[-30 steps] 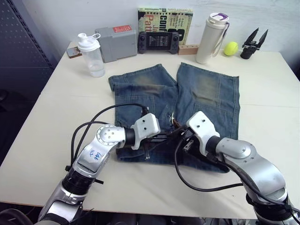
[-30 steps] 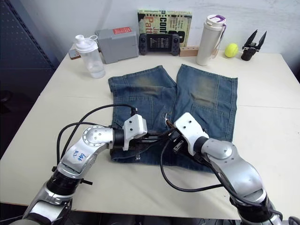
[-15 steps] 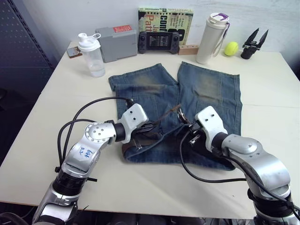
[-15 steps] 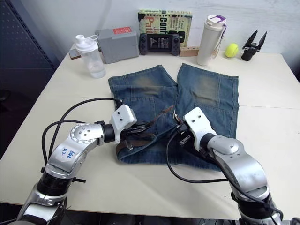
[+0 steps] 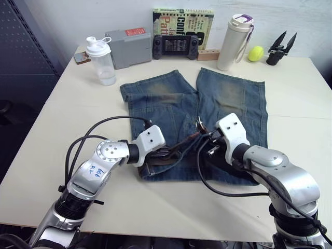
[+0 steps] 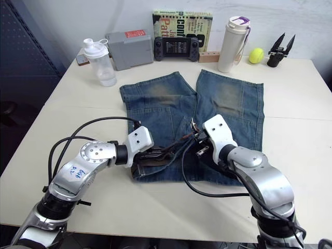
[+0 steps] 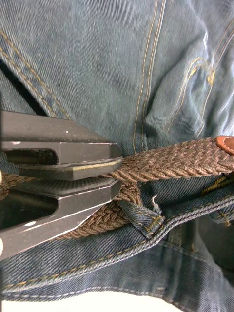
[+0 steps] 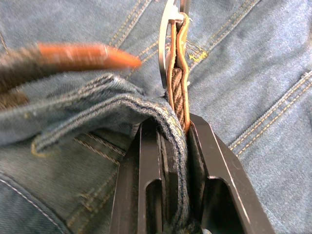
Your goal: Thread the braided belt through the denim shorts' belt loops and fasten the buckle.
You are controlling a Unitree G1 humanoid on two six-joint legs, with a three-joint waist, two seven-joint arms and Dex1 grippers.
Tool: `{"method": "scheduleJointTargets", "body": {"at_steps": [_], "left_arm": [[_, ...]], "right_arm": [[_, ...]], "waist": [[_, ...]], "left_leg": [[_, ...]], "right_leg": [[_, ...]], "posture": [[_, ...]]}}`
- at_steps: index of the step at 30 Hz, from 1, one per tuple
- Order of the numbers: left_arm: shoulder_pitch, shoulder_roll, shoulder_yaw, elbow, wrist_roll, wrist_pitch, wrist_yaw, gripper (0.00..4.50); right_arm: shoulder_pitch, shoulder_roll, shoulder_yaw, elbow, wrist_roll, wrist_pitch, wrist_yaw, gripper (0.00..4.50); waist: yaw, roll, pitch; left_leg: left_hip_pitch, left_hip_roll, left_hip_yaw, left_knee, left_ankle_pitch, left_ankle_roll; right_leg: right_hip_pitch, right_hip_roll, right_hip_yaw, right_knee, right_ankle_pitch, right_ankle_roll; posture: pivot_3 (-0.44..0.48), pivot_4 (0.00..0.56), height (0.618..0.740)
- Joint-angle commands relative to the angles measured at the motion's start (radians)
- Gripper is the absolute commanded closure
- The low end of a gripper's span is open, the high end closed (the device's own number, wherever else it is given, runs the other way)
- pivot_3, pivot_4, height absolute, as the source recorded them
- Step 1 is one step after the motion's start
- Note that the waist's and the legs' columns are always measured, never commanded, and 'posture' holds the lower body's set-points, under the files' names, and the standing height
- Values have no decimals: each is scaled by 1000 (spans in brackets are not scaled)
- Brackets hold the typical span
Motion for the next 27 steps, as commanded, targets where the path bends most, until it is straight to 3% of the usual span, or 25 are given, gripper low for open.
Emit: {"method": "scheduleJointTargets", "body": {"at_steps": [1,15,27], "left_arm": [[-24,-2,-24,-2,8,-11,-14,4500],[-68,-65,-21,82,32,11,40,4500],[-69,-84,23,86,40,26,90,4500]], "right_arm": [[-25,0,-25,-66,17,-10,-6,4470],[-25,4,-9,-132,69,42,6,4470],[61,2,4,-144,90,127,5,4470]], "waist": [[0,0,0],[1,0,0],[-1,0,0]], "left_leg": [[0,0,0,0,0,0],[0,0,0,0,0,0],[0,0,0,0,0,0]], "right_leg": [[0,0,0,0,0,0],[0,0,0,1,0,0],[-1,0,0,1,0,0]], "posture": [[0,150,731],[0,150,731],[0,150,731]]}}
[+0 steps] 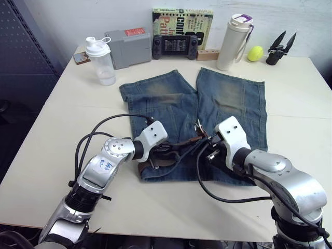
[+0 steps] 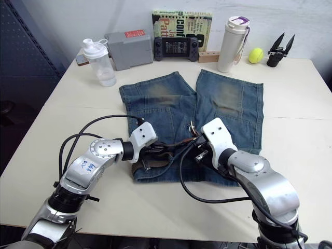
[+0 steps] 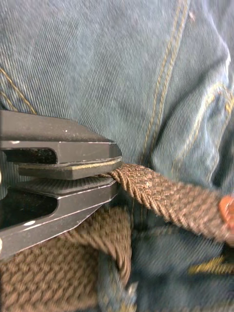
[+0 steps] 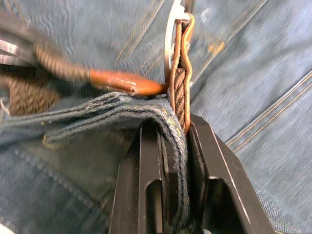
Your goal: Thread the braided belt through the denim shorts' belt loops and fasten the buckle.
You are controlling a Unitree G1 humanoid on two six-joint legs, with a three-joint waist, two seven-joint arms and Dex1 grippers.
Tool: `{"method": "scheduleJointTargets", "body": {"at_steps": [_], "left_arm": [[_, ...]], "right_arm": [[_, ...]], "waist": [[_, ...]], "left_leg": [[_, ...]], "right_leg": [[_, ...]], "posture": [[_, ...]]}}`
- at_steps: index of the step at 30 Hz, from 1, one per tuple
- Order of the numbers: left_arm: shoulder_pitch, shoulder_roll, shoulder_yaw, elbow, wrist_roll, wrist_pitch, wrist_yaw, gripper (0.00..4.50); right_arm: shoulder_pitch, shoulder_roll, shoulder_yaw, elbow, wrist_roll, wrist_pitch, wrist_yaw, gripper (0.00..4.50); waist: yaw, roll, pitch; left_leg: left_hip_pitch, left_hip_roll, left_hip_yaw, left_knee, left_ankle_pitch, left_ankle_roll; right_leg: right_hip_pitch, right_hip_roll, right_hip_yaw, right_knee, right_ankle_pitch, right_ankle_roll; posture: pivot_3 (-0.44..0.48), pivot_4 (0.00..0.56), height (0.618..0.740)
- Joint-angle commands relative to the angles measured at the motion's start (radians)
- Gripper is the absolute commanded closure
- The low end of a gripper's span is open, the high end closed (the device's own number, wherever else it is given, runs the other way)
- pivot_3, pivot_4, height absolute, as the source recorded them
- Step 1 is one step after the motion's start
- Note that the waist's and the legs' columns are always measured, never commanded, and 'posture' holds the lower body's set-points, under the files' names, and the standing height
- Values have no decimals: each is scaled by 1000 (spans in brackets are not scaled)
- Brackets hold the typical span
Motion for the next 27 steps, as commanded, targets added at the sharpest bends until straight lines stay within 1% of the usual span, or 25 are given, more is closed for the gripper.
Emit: {"method": "scheduleJointTargets", "body": {"at_steps": [1,6,13,18,23,27], "left_arm": [[-16,-12,17,-31,-1,-2,13,4500],[-13,-6,30,-20,1,3,23,4500],[-6,3,42,-12,8,6,39,4500],[-2,-3,53,-11,5,16,58,4500],[2,-9,51,-16,4,21,65,4500],[-5,-4,57,-11,5,15,64,4500]], "right_arm": [[18,-1,10,-48,36,5,16,4470],[35,-5,-1,-53,50,15,18,4470],[58,-48,-49,-77,83,20,43,4470],[58,-46,-73,-88,107,42,46,4470],[63,-36,-69,-108,135,64,52,4470],[78,-72,-69,-100,134,46,59,4470]], "waist": [[0,0,0],[0,0,0],[1,0,0],[1,0,0],[2,0,0],[2,0,0]], "left_leg": [[0,0,0,0,0,0],[0,0,0,0,0,0],[0,0,0,0,0,0],[0,0,0,0,0,0],[0,0,0,0,0,0],[0,0,0,0,0,0]], "right_leg": [[0,0,0,0,0,0],[0,0,0,0,0,0],[0,0,0,0,0,0],[0,0,0,0,0,0],[0,0,0,0,0,0],[0,0,0,0,0,0]], "posture": [[0,150,731],[0,150,731],[0,150,731],[0,150,731],[0,150,731],[0,150,731]]}}
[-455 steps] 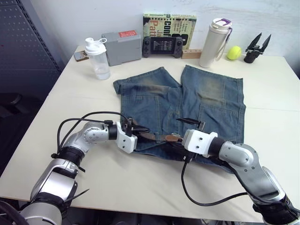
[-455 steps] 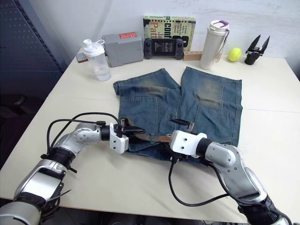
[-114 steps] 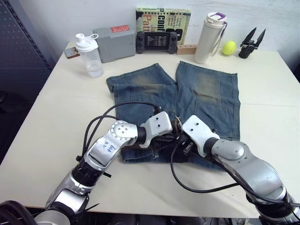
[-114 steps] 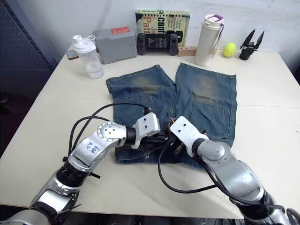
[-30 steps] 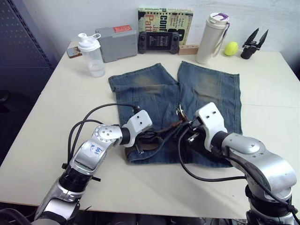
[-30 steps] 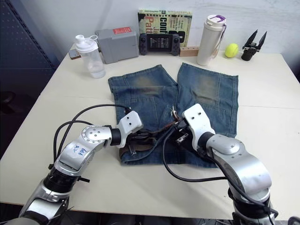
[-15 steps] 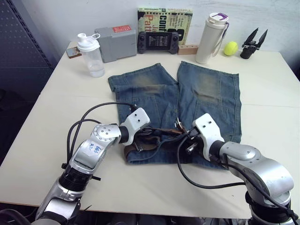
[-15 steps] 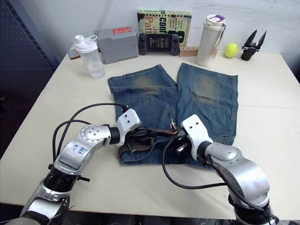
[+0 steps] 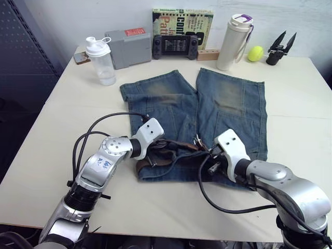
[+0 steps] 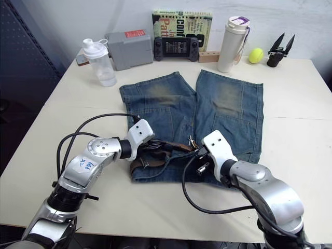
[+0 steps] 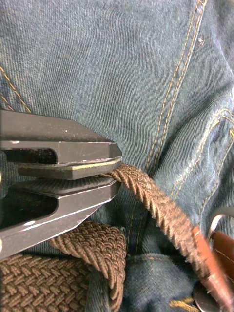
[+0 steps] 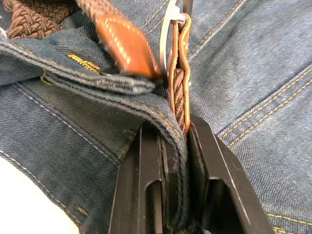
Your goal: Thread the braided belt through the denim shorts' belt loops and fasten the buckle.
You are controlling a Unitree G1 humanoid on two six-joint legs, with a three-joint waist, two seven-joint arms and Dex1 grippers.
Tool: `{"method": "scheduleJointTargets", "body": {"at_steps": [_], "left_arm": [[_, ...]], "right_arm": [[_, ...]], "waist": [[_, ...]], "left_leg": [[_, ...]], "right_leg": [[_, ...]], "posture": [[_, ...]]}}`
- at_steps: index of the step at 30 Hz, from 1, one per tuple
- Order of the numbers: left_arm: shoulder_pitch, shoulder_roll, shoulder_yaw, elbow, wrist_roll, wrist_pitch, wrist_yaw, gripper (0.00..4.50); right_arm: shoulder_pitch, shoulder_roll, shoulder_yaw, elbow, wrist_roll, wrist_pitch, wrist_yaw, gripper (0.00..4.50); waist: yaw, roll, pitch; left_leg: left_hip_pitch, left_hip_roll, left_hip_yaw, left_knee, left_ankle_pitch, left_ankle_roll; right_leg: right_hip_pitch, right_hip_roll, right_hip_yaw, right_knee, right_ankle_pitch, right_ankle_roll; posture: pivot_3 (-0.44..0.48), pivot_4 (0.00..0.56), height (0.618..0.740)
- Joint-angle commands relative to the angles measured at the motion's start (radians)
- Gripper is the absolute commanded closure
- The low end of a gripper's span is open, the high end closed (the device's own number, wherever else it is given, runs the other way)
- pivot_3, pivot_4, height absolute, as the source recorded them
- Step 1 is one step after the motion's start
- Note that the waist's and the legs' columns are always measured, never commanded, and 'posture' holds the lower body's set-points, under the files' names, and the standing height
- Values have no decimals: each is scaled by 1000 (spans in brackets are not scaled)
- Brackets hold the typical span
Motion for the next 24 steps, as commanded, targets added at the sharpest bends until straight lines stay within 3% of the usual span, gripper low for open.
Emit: {"method": "scheduleJointTargets", "body": {"at_steps": [1,9,17,24], "left_arm": [[-10,4,18,-19,4,-11,3,4500],[-15,-4,6,-25,0,-17,-4,4500],[-13,-17,-15,-39,-2,-30,-16,4500],[-16,-22,-15,-45,0,-27,-16,4500]], "right_arm": [[9,-34,-11,-44,26,-19,22,4470],[-12,-38,35,-36,50,-68,33,4470],[-61,-62,168,43,25,-172,47,4470],[-89,-62,156,119,1,-223,33,4470]], "waist": [[0,0,0],[0,0,0],[-2,0,0],[-2,0,0]], "left_leg": [[0,0,0,0,0,0],[0,0,0,0,0,0],[0,0,0,0,0,0],[0,0,0,0,0,0]], "right_leg": [[0,0,0,0,0,0],[0,0,0,0,0,0],[0,0,0,0,0,0],[0,0,0,0,0,0]], "posture": [[0,150,731],[0,150,731],[0,150,731],[0,150,731]]}}
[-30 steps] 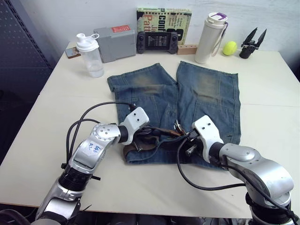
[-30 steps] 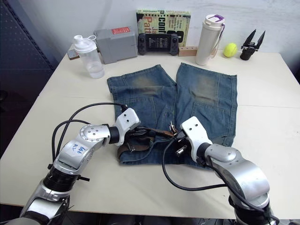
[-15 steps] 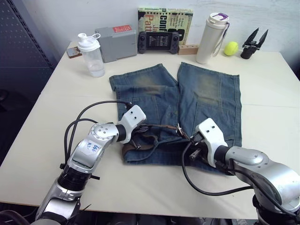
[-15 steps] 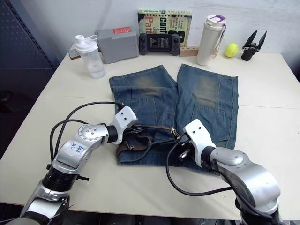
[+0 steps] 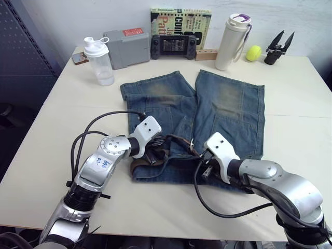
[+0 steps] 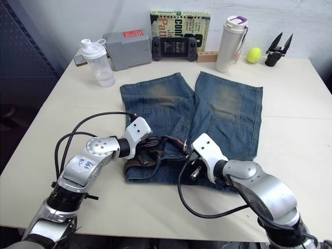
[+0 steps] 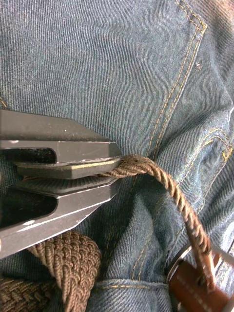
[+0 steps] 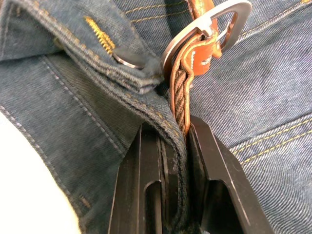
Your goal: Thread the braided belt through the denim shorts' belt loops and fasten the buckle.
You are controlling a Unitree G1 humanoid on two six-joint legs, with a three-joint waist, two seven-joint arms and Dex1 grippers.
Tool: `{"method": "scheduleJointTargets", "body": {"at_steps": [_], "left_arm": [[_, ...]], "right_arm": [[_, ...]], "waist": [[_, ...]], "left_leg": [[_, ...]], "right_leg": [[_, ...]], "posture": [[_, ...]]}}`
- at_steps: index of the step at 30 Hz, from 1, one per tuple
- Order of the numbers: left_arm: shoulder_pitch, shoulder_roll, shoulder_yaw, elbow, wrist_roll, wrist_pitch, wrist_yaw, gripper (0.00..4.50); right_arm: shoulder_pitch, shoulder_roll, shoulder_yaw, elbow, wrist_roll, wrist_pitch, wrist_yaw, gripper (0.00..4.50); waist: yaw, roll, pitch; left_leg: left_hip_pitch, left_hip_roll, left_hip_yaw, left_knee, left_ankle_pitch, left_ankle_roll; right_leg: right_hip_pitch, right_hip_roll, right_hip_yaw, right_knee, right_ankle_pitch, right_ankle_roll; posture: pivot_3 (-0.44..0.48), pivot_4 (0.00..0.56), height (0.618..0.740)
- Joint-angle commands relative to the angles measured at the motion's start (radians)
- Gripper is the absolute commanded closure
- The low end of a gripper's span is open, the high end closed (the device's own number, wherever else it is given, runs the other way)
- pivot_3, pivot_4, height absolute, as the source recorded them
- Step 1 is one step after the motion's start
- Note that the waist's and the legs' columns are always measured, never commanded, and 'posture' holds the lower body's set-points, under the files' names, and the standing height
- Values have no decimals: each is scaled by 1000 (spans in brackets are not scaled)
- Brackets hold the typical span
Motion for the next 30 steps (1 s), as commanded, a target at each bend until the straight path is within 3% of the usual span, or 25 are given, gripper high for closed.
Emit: {"method": "scheduleJointTargets", "body": {"at_steps": [1,7,15,30], "left_arm": [[-15,-10,-16,-46,-6,-20,-16,4500],[-16,13,10,-36,-5,-32,-26,4500],[-5,-2,-23,-69,-14,-27,-45,4500],[-8,20,41,-63,1,-14,-20,4500]], "right_arm": [[-21,12,-22,8,5,-48,5,4470],[7,-72,-44,14,-2,-95,45,4470],[-10,-37,9,9,10,-110,42,4470],[11,-22,4,26,3,-91,22,4470]], "waist": [[0,0,0],[2,0,0],[2,0,0],[0,0,0]], "left_leg": [[0,0,0,0,0,0],[0,0,0,0,0,0],[0,0,0,0,0,0],[0,0,0,0,0,0]], "right_leg": [[0,0,0,0,0,0],[0,0,0,0,0,0],[0,0,0,0,0,0],[0,0,0,0,0,0]], "posture": [[0,150,731],[0,150,731],[0,150,731],[0,150,731]]}}
